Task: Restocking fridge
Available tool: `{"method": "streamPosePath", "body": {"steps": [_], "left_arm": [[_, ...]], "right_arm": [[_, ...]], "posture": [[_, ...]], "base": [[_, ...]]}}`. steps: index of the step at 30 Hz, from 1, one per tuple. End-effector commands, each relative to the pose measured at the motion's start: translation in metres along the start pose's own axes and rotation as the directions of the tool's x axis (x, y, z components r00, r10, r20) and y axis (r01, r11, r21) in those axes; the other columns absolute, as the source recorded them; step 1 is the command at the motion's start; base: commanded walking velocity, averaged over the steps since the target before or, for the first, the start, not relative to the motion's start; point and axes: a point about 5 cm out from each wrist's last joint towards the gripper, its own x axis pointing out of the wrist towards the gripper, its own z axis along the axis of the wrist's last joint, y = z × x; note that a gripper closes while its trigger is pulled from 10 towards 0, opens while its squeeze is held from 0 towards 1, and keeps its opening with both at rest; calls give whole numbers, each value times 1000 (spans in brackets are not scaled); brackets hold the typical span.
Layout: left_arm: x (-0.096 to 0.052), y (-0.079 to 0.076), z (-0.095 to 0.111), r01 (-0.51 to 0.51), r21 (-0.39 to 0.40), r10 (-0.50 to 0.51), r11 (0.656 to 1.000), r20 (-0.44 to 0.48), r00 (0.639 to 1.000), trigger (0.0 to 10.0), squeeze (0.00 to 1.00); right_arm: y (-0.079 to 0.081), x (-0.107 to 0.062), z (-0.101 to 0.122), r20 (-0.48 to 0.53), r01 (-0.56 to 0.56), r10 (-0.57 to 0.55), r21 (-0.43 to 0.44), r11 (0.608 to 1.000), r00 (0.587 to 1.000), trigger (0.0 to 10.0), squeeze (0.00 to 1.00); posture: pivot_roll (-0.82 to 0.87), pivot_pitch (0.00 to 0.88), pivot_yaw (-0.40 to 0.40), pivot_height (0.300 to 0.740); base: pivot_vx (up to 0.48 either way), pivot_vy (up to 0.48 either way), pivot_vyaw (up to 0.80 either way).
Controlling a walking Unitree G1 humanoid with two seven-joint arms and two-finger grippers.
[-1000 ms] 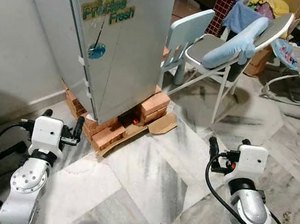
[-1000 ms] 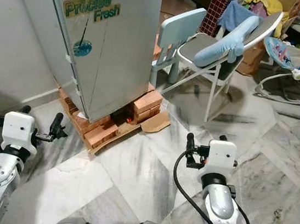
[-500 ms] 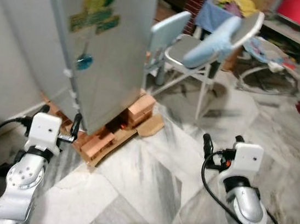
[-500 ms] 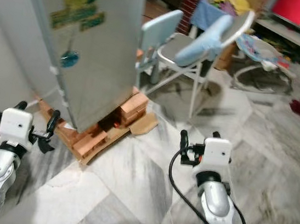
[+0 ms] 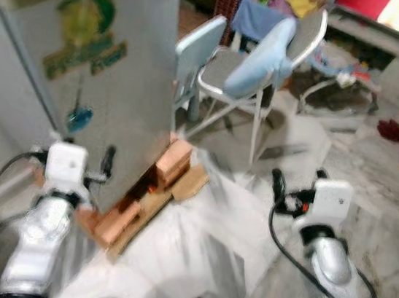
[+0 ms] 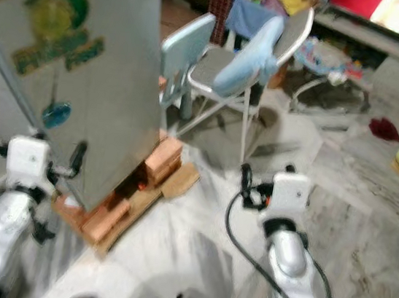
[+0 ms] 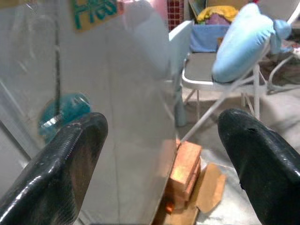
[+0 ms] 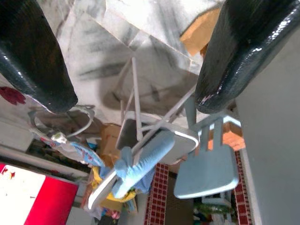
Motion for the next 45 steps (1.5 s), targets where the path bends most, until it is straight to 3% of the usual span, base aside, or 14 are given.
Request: {"method": "streamPosePath", "body": {"steps": [1, 11, 15, 26, 30, 36, 45], "left_arm": [[-4, 10, 2, -18, 17, 18, 1000, 9, 1000, 10000, 0], [-9, 9, -3, 2, -25, -3, 1000, -33, 999, 10000, 0], [-10, 3, -3, 28, -38, -29, 999, -35, 999, 10000, 0], [-10, 6, -2, 36, -26, -37, 999, -39, 999, 10000, 0], [-11, 0, 0, 58, -34, -60, 998, -35, 998, 10000, 0], [-11, 3, -1, 32, -58, -34, 998, -42, 999, 10000, 0], [1, 10, 2, -8, -70, 5, 998, -39, 999, 10000, 0]], "right_arm": [[6, 1, 3, 13, -17, 17, -1, 1000, 1000, 10000, 0], [2, -1, -2, -1, -17, 17, -26, 1000, 1000, 10000, 0], [2, 3, 0, 4, -9, 10, -25, 1000, 1000, 10000, 0], [4, 2, -2, 2, -5, 5, -27, 1000, 1000, 10000, 0], [4, 4, -2, 1, 0, 0, -25, 1000, 1000, 10000, 0], [3, 5, -4, -10, 12, -12, -19, 1000, 1000, 10000, 0], [1, 8, -5, -23, 27, -27, -25, 999, 999, 10000, 0]], "posture": [[-4, 69, -30, 740], [0, 72, -34, 740], [1, 78, -32, 740], [5, 82, -30, 740], [3, 80, -30, 740], [6, 79, -34, 740], [4, 84, -40, 740]], "base": [[0, 0, 0], [0, 86, 0], [0, 480, 0], [0, 480, 0], [0, 480, 0], [0, 319, 0], [0, 0, -501]]}}
